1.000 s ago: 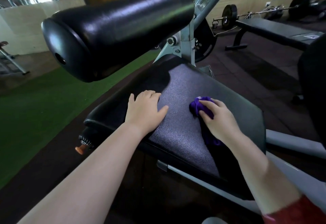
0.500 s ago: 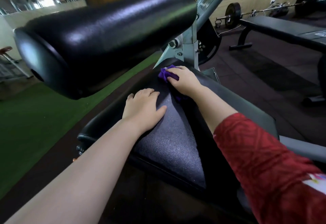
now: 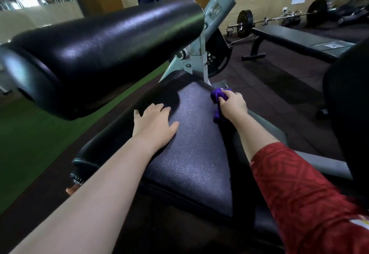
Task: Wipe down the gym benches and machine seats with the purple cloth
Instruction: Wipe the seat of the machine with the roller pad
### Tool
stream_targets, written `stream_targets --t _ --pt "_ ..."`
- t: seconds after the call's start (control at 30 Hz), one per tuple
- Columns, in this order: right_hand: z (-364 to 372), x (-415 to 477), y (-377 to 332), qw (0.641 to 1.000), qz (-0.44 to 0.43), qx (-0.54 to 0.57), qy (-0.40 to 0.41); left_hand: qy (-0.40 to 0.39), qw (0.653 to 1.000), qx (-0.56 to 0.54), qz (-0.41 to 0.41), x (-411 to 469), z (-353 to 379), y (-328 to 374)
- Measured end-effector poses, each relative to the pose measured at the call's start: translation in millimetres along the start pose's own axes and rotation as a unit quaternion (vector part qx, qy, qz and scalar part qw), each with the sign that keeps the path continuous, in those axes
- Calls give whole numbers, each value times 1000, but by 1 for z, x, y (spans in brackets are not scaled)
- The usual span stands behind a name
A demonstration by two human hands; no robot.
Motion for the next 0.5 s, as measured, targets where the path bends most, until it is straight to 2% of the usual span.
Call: stream_targets --t 0.2,0.3,0.37,0.5 --pt "-56 -61 89 993 96 -58 21 14 998 -21 62 -47 -9 19" --pt "-75 -105 112 991 117 -56 23 7 997 -15 71 -75 -13 16" --pt "-82 -135 112 993 109 -49 19 4 998 -23 60 -93 -19 10" --pt "-77 -195 68 999 25 -45 7 14 998 -19 56 -129 -29 -6"
Point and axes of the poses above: each hand's wrist, its own x-axis towards the middle knuckle, its own z-axis out of the palm, y = z × x, the point moved 5 cm from there along x, towards the middle knuckle, and after that the axes turned 3 degrees about -x, right-handed, at the moved point
